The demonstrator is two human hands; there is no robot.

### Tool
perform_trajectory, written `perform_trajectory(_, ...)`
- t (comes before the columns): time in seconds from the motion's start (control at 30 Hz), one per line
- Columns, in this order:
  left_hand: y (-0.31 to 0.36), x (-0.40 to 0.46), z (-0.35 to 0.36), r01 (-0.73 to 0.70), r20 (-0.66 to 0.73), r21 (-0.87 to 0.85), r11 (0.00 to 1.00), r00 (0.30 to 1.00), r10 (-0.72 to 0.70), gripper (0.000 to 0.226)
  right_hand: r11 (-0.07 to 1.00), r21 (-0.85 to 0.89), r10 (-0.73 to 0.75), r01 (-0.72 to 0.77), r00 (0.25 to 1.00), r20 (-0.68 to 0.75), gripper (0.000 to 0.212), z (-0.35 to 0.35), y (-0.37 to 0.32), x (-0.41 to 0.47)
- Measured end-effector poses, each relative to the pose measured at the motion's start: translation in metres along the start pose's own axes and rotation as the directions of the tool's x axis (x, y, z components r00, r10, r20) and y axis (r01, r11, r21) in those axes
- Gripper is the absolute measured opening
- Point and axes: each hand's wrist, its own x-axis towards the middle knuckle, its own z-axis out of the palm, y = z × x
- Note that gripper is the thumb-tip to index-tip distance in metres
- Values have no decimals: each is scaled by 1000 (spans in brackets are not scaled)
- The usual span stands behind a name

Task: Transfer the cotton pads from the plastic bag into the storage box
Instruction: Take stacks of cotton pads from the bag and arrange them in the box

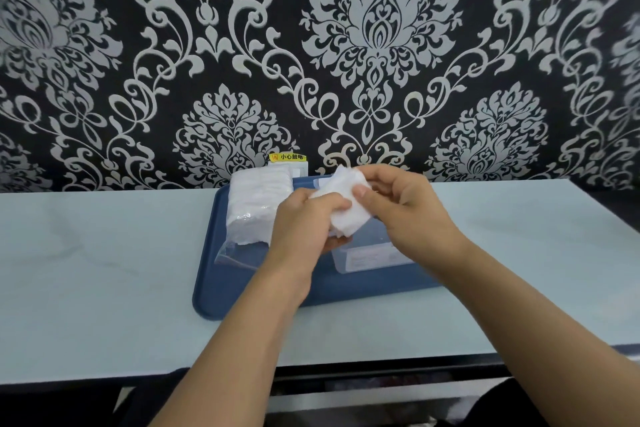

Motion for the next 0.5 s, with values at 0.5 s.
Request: perform_trajectory(0.5,-14,-2,46,14,21,-314,949,1000,-8,22,986,-78,143,-145,989,-33,21,3,2,-5)
